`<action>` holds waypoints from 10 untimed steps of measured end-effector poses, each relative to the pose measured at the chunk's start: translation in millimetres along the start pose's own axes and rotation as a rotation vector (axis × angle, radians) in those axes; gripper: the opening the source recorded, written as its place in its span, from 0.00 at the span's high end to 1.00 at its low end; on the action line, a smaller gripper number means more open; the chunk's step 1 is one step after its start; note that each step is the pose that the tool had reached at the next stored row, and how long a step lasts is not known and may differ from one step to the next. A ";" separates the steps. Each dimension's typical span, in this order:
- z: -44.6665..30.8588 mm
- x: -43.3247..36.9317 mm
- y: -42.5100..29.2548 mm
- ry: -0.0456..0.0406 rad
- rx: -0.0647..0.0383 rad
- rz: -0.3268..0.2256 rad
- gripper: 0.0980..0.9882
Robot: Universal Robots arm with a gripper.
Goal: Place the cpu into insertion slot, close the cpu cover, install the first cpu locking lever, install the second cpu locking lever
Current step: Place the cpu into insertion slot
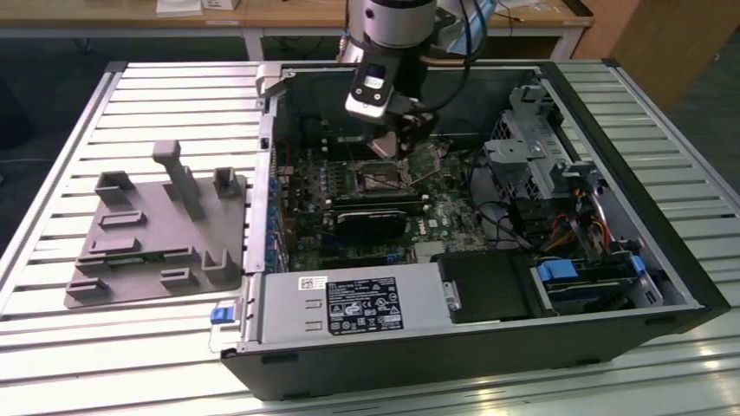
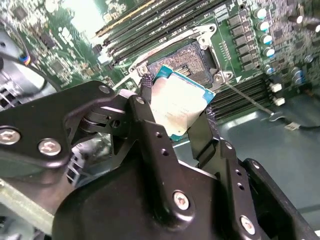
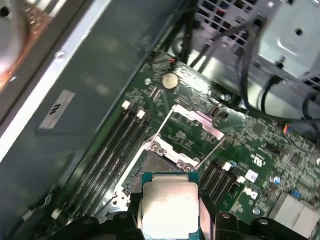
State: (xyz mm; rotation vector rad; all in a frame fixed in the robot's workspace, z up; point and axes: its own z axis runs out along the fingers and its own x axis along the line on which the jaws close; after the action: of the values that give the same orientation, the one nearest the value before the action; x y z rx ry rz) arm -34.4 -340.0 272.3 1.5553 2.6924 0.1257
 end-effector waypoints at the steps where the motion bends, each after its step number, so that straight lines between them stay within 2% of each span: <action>1: 0.3 0.0 0.0 -0.0017 0.000 0.017 0.51; 10: 5.8 -0.1 -0.5 -0.0163 -0.002 0.182 0.51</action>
State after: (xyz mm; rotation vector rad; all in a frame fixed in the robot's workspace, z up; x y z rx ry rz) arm -34.4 -340.0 266.5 1.7898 2.5334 0.1193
